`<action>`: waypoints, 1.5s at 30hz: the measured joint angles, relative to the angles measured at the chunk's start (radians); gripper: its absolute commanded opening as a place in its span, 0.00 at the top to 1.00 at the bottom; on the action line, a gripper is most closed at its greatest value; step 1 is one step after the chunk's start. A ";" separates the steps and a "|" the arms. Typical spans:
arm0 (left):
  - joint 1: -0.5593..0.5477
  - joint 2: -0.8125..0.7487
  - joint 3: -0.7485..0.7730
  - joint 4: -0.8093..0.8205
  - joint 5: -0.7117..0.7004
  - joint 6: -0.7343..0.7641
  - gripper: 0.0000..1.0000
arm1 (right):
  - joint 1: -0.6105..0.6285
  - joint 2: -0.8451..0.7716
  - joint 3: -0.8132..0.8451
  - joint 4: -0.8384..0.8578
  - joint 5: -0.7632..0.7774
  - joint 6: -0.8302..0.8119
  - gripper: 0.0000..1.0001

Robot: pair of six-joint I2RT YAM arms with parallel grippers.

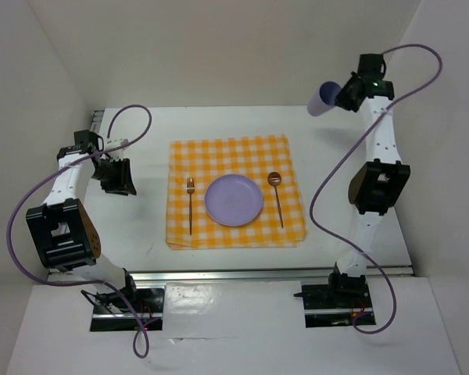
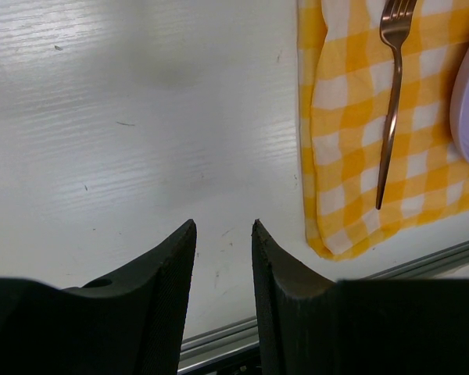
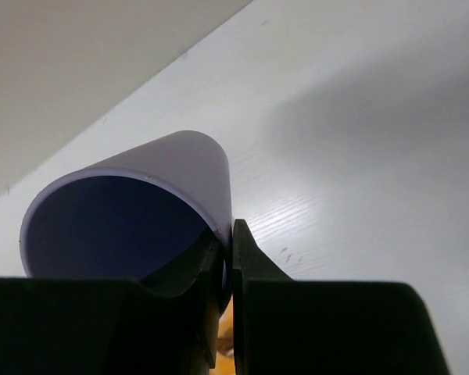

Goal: Set the dinner table for one person

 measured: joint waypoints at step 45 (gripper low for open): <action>0.000 -0.005 0.000 -0.040 0.002 0.004 0.58 | 0.445 0.231 0.101 -0.298 0.134 -0.122 0.26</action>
